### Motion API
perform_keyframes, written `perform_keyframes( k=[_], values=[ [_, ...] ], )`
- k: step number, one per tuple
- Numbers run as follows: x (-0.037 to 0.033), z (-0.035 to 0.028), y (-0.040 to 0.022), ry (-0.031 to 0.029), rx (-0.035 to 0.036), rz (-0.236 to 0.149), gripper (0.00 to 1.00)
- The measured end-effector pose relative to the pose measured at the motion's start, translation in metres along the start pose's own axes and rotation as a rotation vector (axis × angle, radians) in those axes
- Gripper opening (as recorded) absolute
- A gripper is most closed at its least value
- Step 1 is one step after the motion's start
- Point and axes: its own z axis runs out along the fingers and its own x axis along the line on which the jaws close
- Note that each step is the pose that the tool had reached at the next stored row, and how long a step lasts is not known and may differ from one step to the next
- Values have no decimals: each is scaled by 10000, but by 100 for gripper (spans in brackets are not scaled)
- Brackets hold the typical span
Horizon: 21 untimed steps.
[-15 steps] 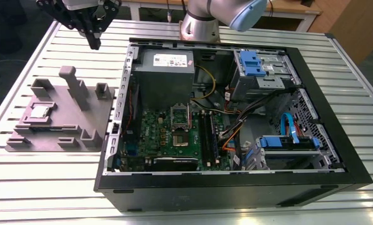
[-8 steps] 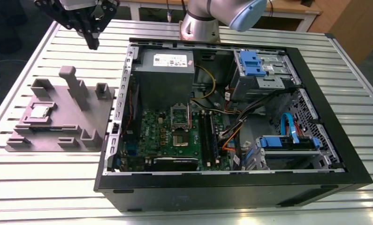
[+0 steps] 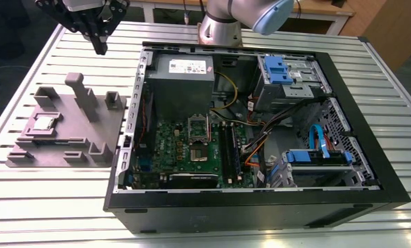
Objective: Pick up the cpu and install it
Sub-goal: 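Reach for the cpu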
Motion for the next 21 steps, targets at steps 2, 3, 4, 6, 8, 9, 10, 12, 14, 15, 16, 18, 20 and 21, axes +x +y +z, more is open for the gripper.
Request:
perform_keyframes(
  k=[2,3,4,6,8,9,10,12,14,15,16,18,20,21],
  values=[
    [12,1,-1,1,1,1,10],
    [17,1,-1,1,1,1,10],
    [27,1,-2,2,1,0,10],
    [37,1,-3,1,1,0,10],
    [49,2,-4,1,0,0,10],
    [54,3,-4,1,0,0,10],
    [58,3,-5,1,0,0,10],
    [68,3,-5,1,1,0,10],
    [77,4,-6,1,1,0,10],
    [81,4,-6,1,1,0,10],
    [85,4,-7,1,1,0,10],
    [93,5,-7,2,1,0,10],
    [102,6,-8,1,1,0,10],
    [106,6,-8,2,0,0,10]
  ],
)
